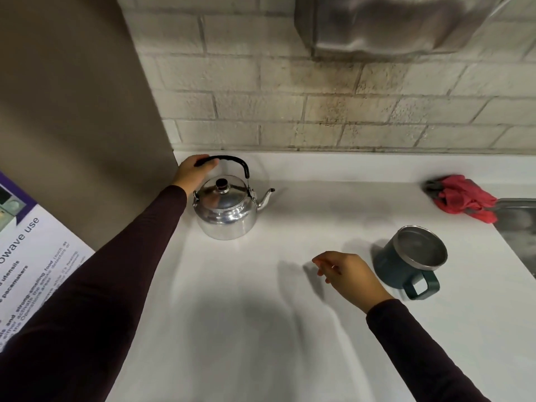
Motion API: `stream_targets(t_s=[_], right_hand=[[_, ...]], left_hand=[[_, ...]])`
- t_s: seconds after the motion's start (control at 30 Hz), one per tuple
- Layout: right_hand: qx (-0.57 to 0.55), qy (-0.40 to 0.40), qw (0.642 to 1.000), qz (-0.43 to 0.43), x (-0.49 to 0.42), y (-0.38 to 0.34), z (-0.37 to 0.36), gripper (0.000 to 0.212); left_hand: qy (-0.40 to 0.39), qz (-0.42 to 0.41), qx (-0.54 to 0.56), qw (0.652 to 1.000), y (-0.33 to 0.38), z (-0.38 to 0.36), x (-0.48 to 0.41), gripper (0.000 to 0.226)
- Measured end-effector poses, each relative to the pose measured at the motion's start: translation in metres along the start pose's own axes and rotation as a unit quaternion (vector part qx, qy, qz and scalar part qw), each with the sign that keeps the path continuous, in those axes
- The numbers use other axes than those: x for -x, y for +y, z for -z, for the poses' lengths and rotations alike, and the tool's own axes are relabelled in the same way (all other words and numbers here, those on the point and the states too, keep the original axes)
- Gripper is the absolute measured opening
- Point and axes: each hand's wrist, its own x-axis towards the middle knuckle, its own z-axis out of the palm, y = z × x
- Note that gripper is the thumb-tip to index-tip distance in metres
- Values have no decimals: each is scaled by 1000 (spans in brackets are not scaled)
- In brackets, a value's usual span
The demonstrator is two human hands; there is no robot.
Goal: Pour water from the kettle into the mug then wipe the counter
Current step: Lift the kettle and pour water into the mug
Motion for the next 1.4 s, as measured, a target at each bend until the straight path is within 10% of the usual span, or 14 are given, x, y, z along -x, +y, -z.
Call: stream_targets(t_s=[0.47, 1.4], right_hand=[[17, 23, 1000, 1, 8, -5, 2, 23], [-18, 174, 985, 2, 85, 107, 96, 15]], left_hand=[[-103, -174, -379, 903, 45, -11, 12, 55], [-51, -237, -315, 918, 136, -86, 163, 66]])
